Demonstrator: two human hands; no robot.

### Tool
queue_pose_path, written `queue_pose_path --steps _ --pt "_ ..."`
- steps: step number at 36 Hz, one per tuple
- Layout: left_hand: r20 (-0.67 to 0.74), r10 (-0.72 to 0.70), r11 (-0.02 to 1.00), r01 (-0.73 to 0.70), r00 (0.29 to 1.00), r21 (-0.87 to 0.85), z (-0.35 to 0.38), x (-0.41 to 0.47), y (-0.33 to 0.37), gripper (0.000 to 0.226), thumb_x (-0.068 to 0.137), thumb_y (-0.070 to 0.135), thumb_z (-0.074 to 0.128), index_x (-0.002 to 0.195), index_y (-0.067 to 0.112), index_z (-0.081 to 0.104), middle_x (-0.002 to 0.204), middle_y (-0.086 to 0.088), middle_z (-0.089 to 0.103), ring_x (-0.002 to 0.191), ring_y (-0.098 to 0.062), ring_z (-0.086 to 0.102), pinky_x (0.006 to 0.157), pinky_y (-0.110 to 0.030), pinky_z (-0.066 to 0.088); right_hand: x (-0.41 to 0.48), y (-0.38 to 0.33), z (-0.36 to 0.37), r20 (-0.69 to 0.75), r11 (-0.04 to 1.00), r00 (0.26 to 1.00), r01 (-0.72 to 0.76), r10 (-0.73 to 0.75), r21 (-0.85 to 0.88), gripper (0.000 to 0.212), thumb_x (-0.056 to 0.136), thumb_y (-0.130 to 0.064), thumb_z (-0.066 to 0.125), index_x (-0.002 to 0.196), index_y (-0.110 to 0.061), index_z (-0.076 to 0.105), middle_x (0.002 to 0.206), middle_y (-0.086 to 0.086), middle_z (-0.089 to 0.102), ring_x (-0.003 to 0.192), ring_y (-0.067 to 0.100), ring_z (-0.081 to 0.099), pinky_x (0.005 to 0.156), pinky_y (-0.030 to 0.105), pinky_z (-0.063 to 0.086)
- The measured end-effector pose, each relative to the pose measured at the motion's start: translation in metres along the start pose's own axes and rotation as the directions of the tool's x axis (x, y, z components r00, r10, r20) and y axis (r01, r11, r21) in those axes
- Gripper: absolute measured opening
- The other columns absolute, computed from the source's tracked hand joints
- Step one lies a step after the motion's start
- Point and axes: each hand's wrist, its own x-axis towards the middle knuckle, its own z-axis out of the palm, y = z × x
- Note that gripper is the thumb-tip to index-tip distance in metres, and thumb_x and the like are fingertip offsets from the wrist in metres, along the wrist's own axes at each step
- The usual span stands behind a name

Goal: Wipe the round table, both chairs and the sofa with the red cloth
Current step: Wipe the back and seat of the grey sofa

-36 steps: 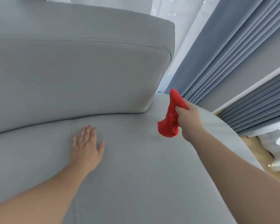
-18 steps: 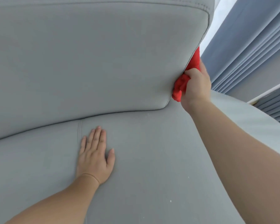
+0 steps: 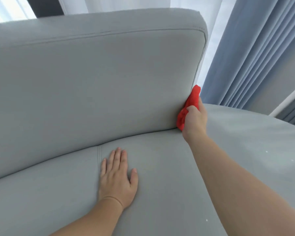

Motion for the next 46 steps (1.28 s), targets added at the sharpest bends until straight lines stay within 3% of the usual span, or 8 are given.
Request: queue_pose_path --steps 3,5,8,14,20,30,37,46 --pt "-0.028 0.011 1.0 -0.01 1.0 0.004 0.0 0.004 0.005 0.066 0.081 0.043 0.033 0.128 0.003 0.056 0.135 -0.013 0.053 0.126 -0.026 0.049 0.104 -0.043 0.022 -0.008 -0.012 0.007 0.019 0.975 0.981 0.194 -0.193 -0.108 0.082 0.072 -0.008 0.031 0.137 -0.058 0.038 0.113 -0.012 0.045 0.067 0.011 0.043 0.054 0.021 0.041" --pt "-0.031 -0.014 1.0 0.013 0.999 -0.013 -0.008 0.003 0.006 0.072 0.081 0.047 0.024 0.134 0.005 0.051 0.141 -0.011 0.047 0.132 -0.024 0.043 0.107 -0.041 0.018 -0.017 -0.026 0.015 0.08 0.905 0.93 0.368 -0.359 -0.213 0.079 0.075 -0.013 0.034 0.144 -0.051 0.03 0.128 -0.006 0.048 0.09 0.011 0.052 0.078 0.027 0.052" --pt "0.013 0.019 0.996 -0.02 1.0 0.085 -0.007 -0.001 0.006 0.092 0.071 0.055 -0.009 0.151 0.015 0.013 0.159 -0.001 0.009 0.146 -0.015 0.003 0.116 -0.036 -0.001 -0.03 -0.033 0.019 0.191 0.695 0.783 0.616 -0.592 -0.372 0.07 0.086 -0.014 0.036 0.153 -0.026 0.021 0.159 -0.004 0.021 0.143 0.012 0.024 0.118 0.038 0.023" --pt "0.108 0.146 0.981 -0.158 0.983 0.112 -0.019 0.016 -0.007 0.091 0.075 0.061 -0.005 0.151 0.012 -0.001 0.159 -0.006 -0.004 0.146 -0.017 -0.005 0.117 -0.032 -0.006 -0.023 -0.048 0.022 0.373 0.339 0.553 0.795 -0.745 -0.503 0.064 0.093 -0.012 0.038 0.154 -0.017 0.019 0.16 -0.003 0.006 0.149 0.019 0.005 0.116 0.055 0.019" --pt "0.031 0.22 0.969 -0.222 0.975 0.104 -0.017 0.021 -0.01 0.102 0.062 0.063 -0.014 0.151 0.018 0.0 0.159 -0.002 -0.003 0.145 -0.014 -0.004 0.115 -0.029 -0.007 0.01 -0.057 0.018 0.647 -0.231 0.359 0.728 -0.673 -0.645 0.065 0.098 -0.033 0.042 0.155 -0.018 0.014 0.162 0.01 0.002 0.148 0.036 -0.006 0.119 0.049 -0.003" --pt "0.032 0.221 0.967 -0.224 0.975 0.121 -0.008 0.02 -0.012 0.101 0.062 0.064 -0.014 0.151 0.018 0.0 0.159 -0.002 -0.004 0.145 -0.013 -0.004 0.115 -0.028 -0.008 0.046 -0.01 -0.012 0.831 -0.566 0.172 0.658 -0.53 -0.497 0.059 0.095 -0.032 0.047 0.148 -0.016 0.028 0.157 0.016 0.021 0.142 0.046 0.013 0.106 0.065 0.021" --pt "0.034 0.213 0.968 -0.216 0.976 0.13 -0.007 0.021 -0.011 0.101 0.062 0.065 -0.013 0.151 0.018 -0.001 0.159 -0.001 -0.004 0.145 -0.012 -0.005 0.116 -0.028 -0.007 0.061 0.0 -0.037 0.964 -0.788 0.026 0.571 -0.263 -0.23 0.056 0.094 -0.036 0.043 0.146 -0.019 0.033 0.154 0.009 0.026 0.14 0.039 0.02 0.114 0.059 0.009" --pt "0.029 0.223 0.968 -0.224 0.974 0.113 -0.009 0.017 -0.012 0.1 0.063 0.065 -0.012 0.151 0.018 0.0 0.159 -0.002 -0.004 0.145 -0.013 -0.005 0.116 -0.029 -0.007 0.065 0.003 -0.054 0.991 -0.881 0.069 0.468 0.113 0.068 0.057 0.089 -0.028 0.032 0.146 -0.023 0.029 0.155 0.001 0.027 0.14 0.029 0.024 0.116 0.051 -0.002"
